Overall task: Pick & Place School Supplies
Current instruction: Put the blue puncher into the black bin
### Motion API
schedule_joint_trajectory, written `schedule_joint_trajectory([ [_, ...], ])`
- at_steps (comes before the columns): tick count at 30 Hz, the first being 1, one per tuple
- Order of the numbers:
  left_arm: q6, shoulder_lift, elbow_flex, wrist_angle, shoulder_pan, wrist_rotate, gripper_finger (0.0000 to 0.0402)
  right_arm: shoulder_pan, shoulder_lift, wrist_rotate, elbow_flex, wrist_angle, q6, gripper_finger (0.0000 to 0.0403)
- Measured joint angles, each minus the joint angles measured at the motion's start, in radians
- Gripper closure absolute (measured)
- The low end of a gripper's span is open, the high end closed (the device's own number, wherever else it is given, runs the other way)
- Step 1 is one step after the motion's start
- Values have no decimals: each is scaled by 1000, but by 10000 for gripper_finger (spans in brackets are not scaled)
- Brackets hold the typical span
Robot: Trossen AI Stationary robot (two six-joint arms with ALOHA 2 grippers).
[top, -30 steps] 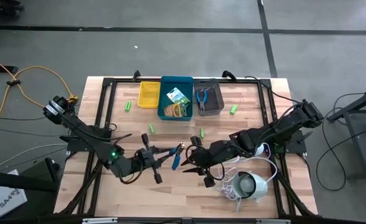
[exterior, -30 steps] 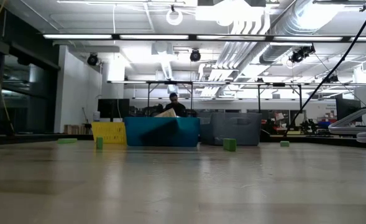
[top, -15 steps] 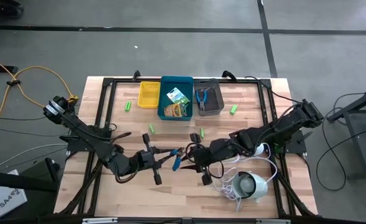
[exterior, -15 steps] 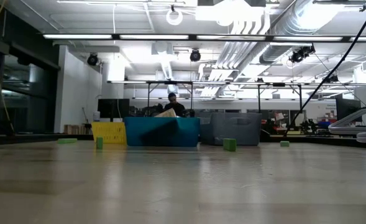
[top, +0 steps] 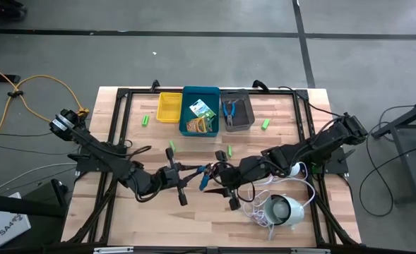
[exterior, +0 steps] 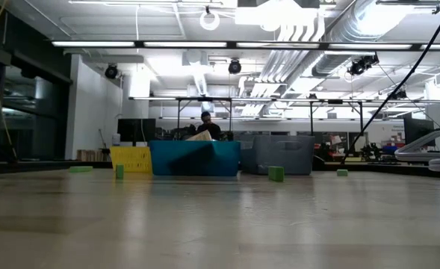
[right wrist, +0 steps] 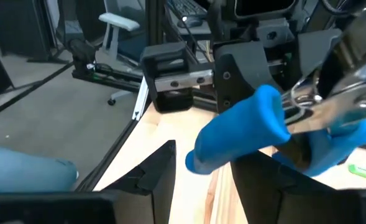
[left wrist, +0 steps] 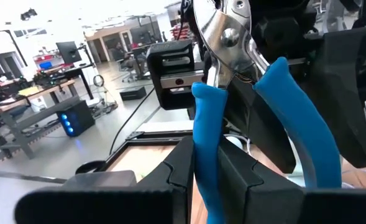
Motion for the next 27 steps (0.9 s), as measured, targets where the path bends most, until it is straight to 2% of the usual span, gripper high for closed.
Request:
schedule_joint_trajectory([
  [14, 48, 0, 0, 14, 35, 46, 362, -26, 0, -35, 0, 39, 0, 267],
  [27, 91, 1, 0, 21, 35, 55, 362, -26, 2, -60, 0, 26, 12, 334],
])
